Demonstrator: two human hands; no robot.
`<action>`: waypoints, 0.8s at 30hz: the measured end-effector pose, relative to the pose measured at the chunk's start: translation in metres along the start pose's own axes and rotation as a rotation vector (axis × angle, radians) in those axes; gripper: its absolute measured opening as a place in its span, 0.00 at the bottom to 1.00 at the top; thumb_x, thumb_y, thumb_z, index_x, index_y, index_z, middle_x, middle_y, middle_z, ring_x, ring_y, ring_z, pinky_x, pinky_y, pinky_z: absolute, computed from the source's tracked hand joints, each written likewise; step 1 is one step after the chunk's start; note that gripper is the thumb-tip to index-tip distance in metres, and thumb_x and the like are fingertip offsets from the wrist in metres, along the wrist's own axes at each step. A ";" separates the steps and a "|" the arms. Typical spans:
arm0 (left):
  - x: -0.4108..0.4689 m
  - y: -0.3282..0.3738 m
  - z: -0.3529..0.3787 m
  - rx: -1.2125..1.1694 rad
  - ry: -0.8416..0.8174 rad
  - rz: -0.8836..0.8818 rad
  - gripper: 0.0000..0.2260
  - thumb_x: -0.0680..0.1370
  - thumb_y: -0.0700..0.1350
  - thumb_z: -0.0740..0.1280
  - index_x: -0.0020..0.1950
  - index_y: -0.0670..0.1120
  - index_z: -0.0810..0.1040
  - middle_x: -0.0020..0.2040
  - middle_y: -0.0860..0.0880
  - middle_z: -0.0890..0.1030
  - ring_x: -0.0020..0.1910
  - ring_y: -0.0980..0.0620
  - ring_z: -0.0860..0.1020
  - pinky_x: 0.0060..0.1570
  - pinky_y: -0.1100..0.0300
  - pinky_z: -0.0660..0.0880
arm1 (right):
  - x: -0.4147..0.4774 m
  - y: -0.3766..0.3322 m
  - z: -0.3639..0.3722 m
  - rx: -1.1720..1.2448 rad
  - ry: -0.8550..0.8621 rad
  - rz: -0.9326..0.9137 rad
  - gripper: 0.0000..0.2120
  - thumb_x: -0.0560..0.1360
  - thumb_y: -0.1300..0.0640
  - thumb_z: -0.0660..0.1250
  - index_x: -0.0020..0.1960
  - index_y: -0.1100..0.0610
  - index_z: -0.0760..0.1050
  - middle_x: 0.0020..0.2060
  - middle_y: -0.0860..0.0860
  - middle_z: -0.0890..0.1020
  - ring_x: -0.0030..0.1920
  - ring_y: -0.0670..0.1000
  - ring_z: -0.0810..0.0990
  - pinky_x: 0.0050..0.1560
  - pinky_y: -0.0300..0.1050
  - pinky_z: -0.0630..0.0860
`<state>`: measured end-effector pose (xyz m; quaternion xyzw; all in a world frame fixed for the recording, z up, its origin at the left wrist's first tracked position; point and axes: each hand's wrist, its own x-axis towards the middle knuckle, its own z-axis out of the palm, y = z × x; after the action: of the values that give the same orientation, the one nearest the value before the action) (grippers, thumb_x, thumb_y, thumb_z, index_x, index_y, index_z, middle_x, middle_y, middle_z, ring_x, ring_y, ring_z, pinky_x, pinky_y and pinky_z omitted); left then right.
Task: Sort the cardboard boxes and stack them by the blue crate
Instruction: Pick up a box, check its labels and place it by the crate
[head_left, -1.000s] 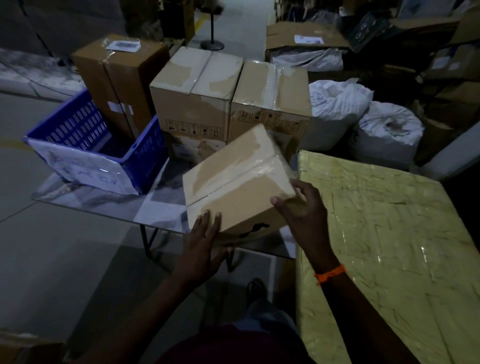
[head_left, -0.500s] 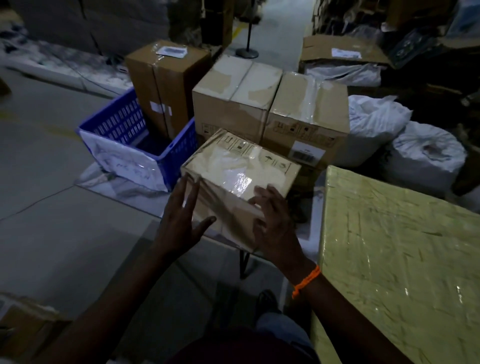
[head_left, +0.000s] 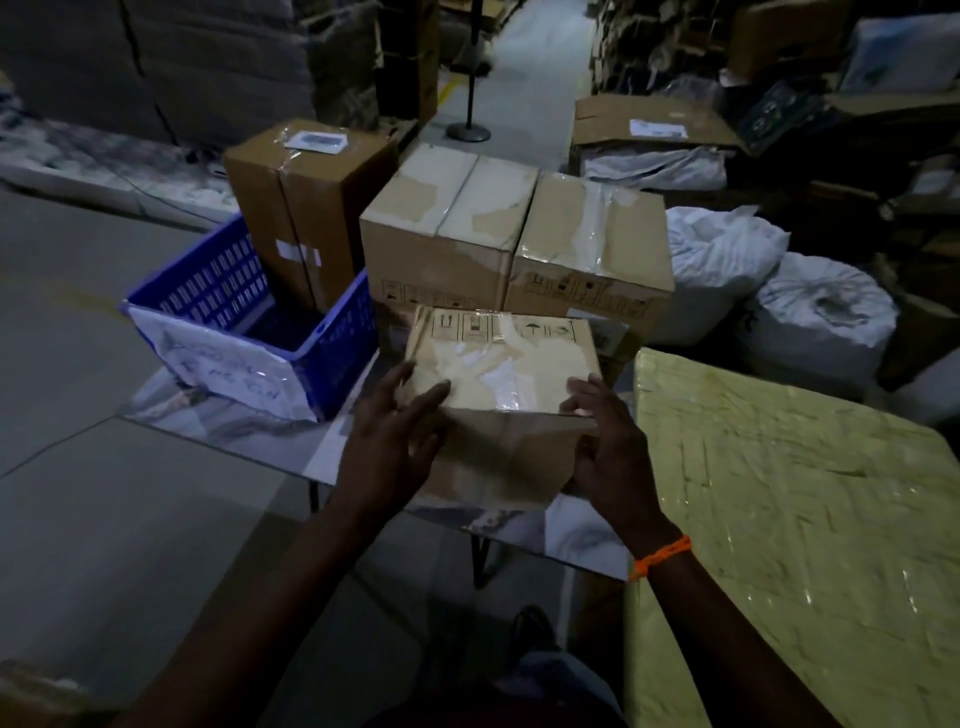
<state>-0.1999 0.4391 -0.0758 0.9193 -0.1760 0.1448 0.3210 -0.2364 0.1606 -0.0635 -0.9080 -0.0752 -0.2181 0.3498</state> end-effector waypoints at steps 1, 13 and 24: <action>-0.004 0.004 0.004 -0.008 0.001 0.015 0.28 0.76 0.47 0.75 0.75 0.57 0.72 0.81 0.46 0.60 0.71 0.43 0.70 0.62 0.49 0.75 | 0.002 0.005 -0.004 -0.004 0.010 0.019 0.32 0.65 0.81 0.65 0.64 0.58 0.76 0.68 0.52 0.78 0.78 0.53 0.67 0.76 0.49 0.67; 0.046 0.031 -0.003 0.194 -0.107 0.036 0.26 0.81 0.64 0.54 0.73 0.53 0.73 0.78 0.47 0.66 0.80 0.45 0.57 0.77 0.48 0.43 | 0.045 -0.019 0.019 -0.312 -0.035 -0.074 0.18 0.80 0.51 0.59 0.64 0.57 0.79 0.64 0.56 0.81 0.70 0.56 0.75 0.70 0.69 0.69; 0.076 0.023 0.011 0.382 -0.407 0.053 0.36 0.80 0.66 0.36 0.83 0.50 0.56 0.83 0.48 0.56 0.82 0.47 0.53 0.79 0.40 0.48 | 0.079 -0.036 0.043 -0.463 -0.360 0.025 0.31 0.80 0.46 0.46 0.80 0.54 0.65 0.79 0.54 0.67 0.80 0.55 0.61 0.80 0.60 0.54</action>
<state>-0.1396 0.3973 -0.0430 0.9684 -0.2301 -0.0039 0.0961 -0.1613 0.2150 -0.0351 -0.9886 -0.0731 -0.0604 0.1167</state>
